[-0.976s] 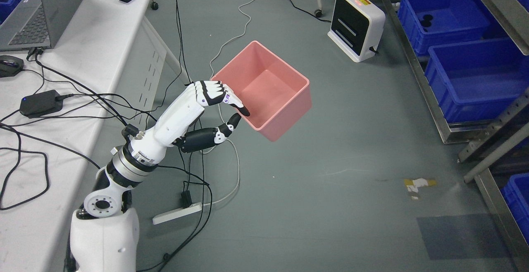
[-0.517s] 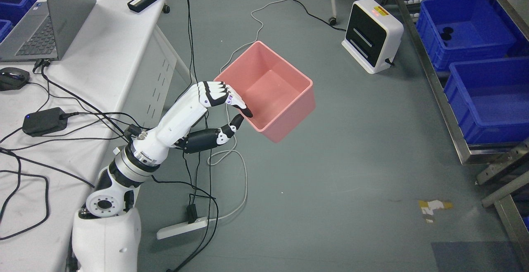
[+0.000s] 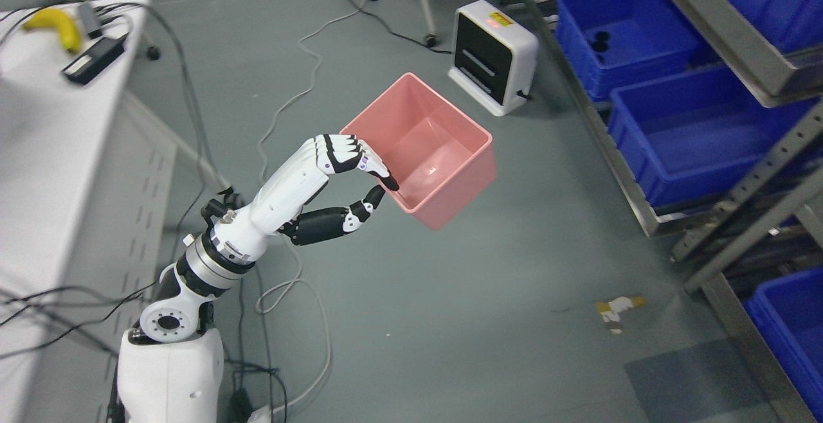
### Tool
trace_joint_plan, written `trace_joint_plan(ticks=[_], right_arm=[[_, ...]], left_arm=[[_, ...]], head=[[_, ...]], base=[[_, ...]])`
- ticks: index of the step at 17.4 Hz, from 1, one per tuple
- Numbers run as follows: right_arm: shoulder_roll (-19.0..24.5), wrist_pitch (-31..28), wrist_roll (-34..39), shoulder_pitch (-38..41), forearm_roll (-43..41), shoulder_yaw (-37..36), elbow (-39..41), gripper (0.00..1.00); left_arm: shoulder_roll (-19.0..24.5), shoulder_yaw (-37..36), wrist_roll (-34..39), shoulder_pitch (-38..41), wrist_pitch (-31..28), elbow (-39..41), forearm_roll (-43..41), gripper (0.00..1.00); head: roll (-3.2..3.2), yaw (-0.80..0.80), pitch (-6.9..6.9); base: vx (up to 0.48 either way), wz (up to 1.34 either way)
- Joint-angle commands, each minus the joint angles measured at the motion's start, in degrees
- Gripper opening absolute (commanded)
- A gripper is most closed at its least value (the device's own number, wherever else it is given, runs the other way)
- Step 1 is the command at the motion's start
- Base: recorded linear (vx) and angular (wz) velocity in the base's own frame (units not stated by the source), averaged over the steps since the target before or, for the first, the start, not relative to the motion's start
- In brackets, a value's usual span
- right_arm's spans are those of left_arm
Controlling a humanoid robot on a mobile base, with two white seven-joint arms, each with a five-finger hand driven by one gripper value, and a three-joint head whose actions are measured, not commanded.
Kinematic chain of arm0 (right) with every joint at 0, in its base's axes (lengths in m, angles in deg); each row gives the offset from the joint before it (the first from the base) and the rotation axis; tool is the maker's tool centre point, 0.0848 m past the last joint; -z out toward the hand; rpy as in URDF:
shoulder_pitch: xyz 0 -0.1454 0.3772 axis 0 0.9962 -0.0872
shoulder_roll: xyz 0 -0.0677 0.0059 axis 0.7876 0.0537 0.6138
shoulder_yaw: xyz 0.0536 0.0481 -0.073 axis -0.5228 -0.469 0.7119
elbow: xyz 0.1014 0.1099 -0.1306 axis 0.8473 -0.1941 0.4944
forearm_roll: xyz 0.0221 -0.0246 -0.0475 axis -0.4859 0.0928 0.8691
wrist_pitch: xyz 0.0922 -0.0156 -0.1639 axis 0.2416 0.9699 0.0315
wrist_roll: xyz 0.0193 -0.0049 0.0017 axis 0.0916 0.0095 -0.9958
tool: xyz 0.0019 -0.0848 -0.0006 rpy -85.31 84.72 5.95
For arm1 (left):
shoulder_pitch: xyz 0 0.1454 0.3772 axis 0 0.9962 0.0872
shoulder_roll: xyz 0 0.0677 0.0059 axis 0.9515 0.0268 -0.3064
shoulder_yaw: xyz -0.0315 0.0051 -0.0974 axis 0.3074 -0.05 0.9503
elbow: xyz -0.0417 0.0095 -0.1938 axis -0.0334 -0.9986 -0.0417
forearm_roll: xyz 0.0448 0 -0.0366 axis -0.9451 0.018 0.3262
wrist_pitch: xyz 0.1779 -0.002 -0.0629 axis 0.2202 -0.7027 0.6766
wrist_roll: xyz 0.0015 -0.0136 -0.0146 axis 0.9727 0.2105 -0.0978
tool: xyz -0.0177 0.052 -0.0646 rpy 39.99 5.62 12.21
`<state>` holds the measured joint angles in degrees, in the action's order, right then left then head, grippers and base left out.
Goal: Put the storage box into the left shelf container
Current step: 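Hold the pink box in the left hand while the robot turns, then carry the pink box toward the blue bin on the shelf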
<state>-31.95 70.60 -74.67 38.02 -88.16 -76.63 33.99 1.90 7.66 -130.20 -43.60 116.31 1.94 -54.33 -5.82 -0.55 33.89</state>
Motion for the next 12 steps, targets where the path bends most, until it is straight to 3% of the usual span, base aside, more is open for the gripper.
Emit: trace_joint_plan(ticks=[1,12], right_arm=[[-1.0,0.0,0.0,0.5,-0.2,0.0,1.0,1.0],[-1.0,0.0,0.0,0.5,-0.2,0.0,1.0,1.0]], left_arm=[[1.0,-1.2,0.0,0.3,0.0,0.0,0.0,0.02],[1.0,-2.5,0.1,0.5,0.0,0.0,0.2,0.02]], head=[[0.0,0.0,0.0],[0.0,0.0,0.0]], base=[[0.202,-0.81],[0.147,-1.23]])
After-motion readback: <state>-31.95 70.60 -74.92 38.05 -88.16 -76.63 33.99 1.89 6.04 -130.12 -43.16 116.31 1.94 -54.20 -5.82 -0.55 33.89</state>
